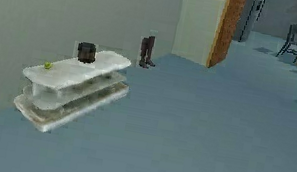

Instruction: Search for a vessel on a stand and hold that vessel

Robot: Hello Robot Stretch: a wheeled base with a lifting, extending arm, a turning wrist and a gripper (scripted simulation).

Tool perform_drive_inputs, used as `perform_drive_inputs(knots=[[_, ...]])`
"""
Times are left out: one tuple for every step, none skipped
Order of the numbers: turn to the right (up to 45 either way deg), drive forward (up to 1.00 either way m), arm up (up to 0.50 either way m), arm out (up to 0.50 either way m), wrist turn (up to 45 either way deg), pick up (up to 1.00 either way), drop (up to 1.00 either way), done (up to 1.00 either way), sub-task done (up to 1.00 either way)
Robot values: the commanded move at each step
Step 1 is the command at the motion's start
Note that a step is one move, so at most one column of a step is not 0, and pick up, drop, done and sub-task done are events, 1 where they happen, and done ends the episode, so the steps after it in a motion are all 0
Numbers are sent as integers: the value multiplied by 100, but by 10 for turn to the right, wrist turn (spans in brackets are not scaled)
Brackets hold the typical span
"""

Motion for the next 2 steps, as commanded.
perform_drive_inputs(knots=[[0,20,0,0,0,0,0,0,0],[-330,0,0,0,0,0,0,0,0]])
